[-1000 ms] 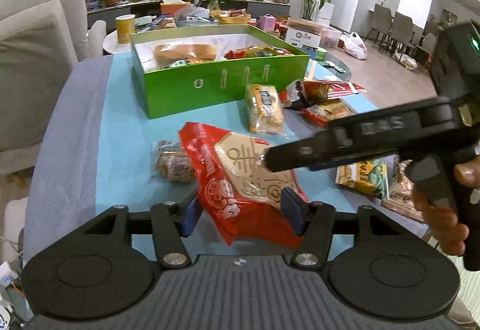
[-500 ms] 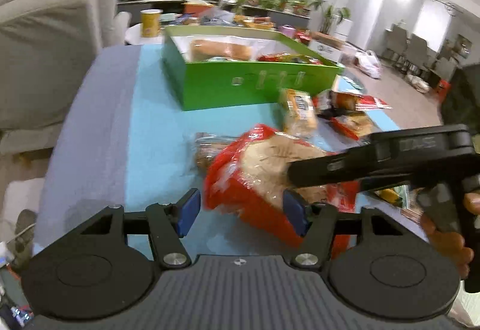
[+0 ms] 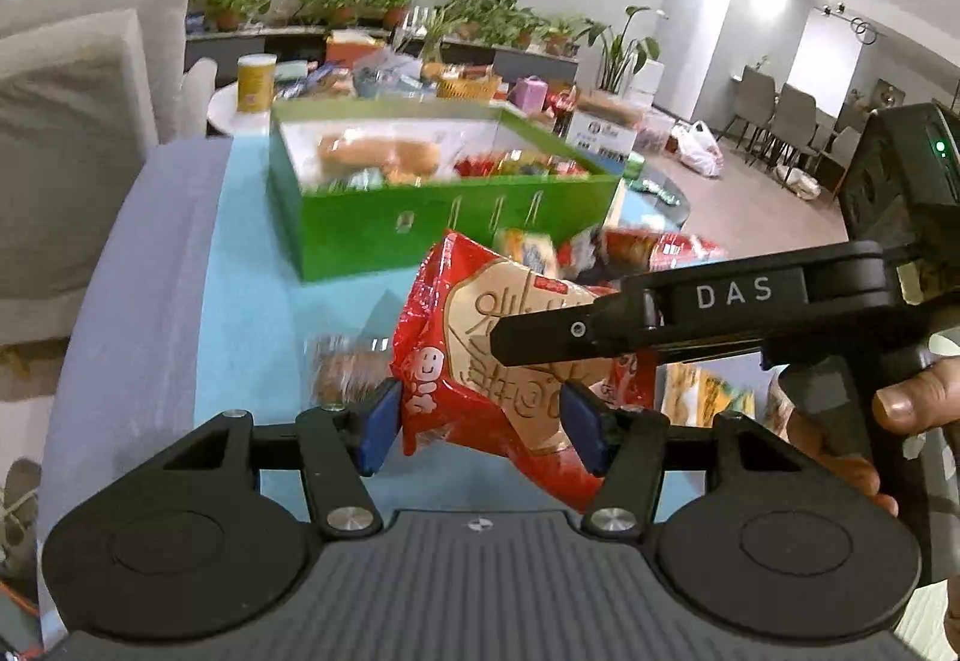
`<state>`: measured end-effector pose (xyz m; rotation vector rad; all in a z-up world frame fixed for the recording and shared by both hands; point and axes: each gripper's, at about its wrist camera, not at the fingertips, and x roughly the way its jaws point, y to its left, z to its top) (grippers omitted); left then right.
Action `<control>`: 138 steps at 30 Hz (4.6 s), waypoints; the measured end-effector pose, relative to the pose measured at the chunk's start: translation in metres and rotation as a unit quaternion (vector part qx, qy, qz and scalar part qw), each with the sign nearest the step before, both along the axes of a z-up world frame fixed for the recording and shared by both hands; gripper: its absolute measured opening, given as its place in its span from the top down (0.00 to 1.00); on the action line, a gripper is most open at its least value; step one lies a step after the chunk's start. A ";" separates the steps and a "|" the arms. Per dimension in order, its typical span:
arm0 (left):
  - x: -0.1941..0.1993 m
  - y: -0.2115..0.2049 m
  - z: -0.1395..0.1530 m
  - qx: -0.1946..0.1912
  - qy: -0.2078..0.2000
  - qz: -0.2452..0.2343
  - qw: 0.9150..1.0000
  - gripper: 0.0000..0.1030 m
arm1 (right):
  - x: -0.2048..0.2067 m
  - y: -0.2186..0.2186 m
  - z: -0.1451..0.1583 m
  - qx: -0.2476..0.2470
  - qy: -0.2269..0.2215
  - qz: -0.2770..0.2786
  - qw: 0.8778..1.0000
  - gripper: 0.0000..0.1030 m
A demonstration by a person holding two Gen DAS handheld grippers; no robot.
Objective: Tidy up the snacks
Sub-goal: 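Grasp the red cracker bag with the right gripper and lift it, then carry the red cracker bag over the green box and release it inside, then move the right tool to the red checkered wafer pack and grasp it, then lift the wafer pack with the right gripper over the box and release it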
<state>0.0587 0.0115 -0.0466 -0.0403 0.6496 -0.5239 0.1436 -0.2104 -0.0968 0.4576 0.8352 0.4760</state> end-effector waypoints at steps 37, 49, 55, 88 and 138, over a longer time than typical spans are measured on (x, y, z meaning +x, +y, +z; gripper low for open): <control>0.222 -0.096 0.035 0.009 -0.050 0.002 0.999 0.48 | 0.173 -0.071 0.029 0.026 -0.047 -0.094 0.994 0.61; 0.225 -0.093 0.026 0.056 -0.046 0.035 0.997 0.46 | 0.159 -0.091 0.027 0.003 -0.051 -0.156 0.986 0.61; 0.206 -0.091 0.035 0.058 -0.053 0.032 0.996 0.44 | 0.136 -0.093 0.047 -0.008 -0.076 -0.157 0.985 0.59; 0.107 -0.120 -0.004 0.101 -0.001 -0.009 0.995 0.37 | 0.052 -0.123 0.034 -0.090 -0.080 -0.160 0.980 0.58; 0.094 -0.195 0.032 0.015 -0.060 -0.142 0.988 0.47 | 0.058 -0.158 0.031 -0.035 -0.050 -0.152 0.987 0.74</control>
